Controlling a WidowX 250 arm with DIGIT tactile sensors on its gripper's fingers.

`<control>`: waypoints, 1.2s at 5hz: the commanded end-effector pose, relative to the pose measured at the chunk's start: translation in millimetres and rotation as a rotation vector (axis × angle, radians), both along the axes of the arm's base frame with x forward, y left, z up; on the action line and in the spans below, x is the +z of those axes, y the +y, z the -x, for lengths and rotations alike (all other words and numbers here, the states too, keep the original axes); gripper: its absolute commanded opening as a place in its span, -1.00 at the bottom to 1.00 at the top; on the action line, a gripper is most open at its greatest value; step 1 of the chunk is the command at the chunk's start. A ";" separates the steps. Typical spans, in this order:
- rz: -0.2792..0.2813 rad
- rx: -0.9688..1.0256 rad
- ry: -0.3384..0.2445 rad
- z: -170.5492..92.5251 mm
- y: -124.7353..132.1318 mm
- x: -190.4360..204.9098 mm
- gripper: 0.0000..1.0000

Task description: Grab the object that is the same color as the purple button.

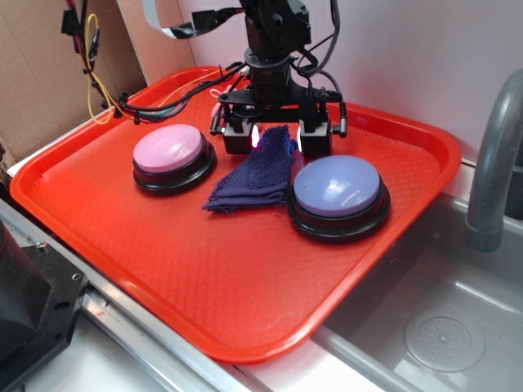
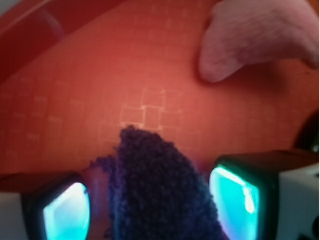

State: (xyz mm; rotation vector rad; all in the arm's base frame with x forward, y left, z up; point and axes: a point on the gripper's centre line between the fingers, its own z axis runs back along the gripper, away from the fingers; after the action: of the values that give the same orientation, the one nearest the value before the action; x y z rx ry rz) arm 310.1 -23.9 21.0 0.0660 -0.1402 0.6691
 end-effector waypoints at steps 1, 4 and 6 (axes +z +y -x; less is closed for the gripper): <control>0.014 -0.030 -0.046 -1.1 6.0 10.5 -1.00; 0.081 -0.078 -0.026 0.1 8.8 46.3 -1.00; 0.063 -0.271 -0.065 18.7 14.0 120.0 -1.00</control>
State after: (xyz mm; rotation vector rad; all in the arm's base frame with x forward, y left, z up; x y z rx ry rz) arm 281.1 -20.9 120.6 -0.0166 -0.1126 0.3948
